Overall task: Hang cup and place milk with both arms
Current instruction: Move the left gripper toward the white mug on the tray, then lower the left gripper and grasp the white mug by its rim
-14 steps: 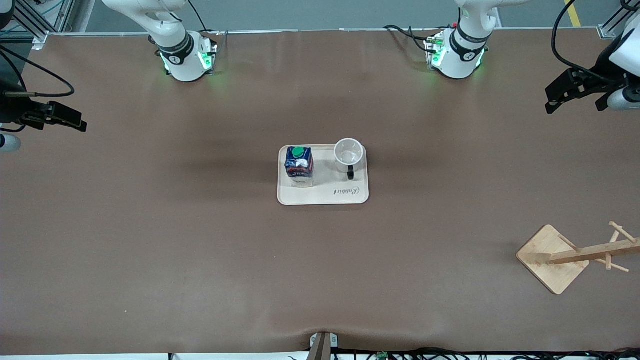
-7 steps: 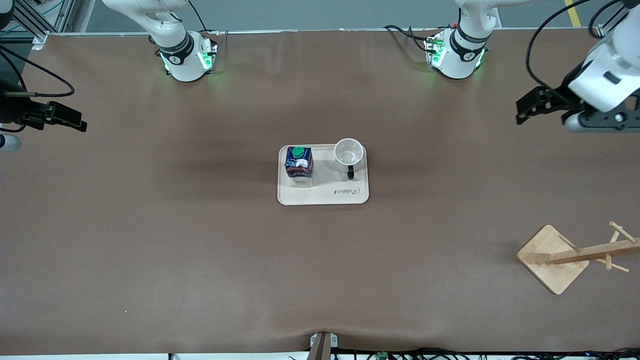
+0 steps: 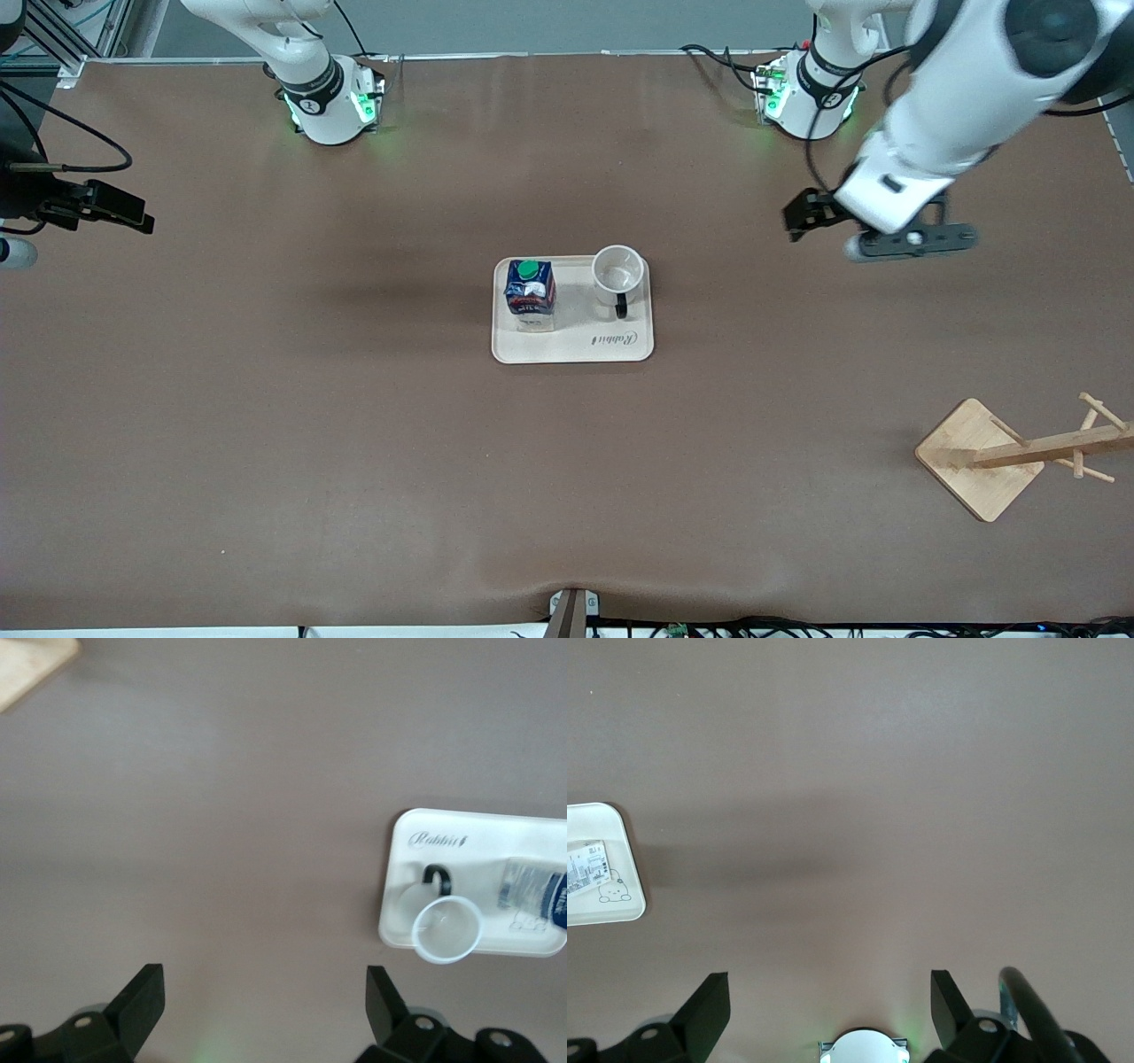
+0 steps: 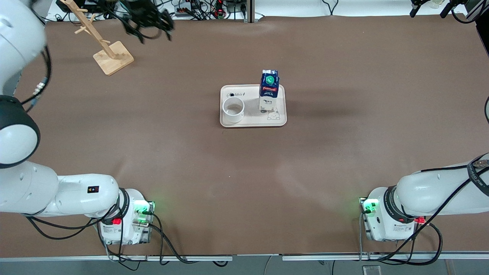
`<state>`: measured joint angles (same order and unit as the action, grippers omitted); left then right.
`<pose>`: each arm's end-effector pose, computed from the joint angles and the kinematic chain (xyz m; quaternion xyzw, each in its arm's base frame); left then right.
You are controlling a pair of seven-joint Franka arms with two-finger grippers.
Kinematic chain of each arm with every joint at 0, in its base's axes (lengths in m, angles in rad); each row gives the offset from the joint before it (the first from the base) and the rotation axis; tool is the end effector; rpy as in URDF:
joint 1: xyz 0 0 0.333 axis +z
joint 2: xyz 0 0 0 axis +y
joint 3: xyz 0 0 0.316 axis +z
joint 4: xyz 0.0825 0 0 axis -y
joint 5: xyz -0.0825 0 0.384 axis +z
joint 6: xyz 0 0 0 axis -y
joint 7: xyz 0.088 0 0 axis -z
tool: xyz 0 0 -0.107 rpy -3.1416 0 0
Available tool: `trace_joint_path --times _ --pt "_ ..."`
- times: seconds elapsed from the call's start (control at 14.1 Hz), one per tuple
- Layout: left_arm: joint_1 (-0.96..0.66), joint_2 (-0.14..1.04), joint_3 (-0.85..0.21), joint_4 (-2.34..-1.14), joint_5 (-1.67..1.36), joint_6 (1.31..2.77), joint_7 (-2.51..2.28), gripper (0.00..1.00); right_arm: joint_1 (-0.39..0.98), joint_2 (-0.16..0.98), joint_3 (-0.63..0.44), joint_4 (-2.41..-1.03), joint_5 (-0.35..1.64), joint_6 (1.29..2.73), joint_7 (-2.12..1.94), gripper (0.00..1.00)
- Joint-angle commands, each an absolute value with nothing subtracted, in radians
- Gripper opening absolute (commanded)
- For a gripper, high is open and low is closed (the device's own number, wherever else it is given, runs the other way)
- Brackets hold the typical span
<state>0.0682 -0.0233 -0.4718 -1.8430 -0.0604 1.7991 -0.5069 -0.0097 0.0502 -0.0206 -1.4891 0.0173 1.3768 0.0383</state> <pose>0.5066 -0.2240 0.5261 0.9979 0.0589 -0.0209 0.0165 0.5488 -0.0142 0.6192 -0.9961 0.0332 0.0812 0.0078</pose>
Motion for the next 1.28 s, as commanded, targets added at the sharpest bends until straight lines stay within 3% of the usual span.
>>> trace_joint_path --times 0.0,0.07,0.14,0.5,1.2 --pt "0.077 -0.046 -0.557 -1.972 -0.045 1.955 -0.679 0.99 -0.014 0.049 -0.015 -1.483 0.031 1.368 0.055 1.0" --pt "0.074 -0.029 -0.57 -1.994 -0.04 1.995 -0.73 0.88 -0.017 0.049 -0.015 -1.483 0.031 1.37 0.055 1.0" --pt "0.074 -0.017 -0.592 -2.023 -0.038 2.038 -0.751 0.84 -0.017 0.049 -0.015 -1.482 0.031 1.37 0.055 1.0" --pt "0.065 -0.002 -0.659 -2.19 -0.038 2.282 -0.845 0.83 -0.012 0.051 -0.015 -1.48 0.029 1.371 0.045 1.0" --pt "-0.057 0.261 -0.667 -2.166 0.166 2.341 -1.158 0.6 -0.006 0.084 -0.014 -1.467 0.031 1.365 0.041 1.0"
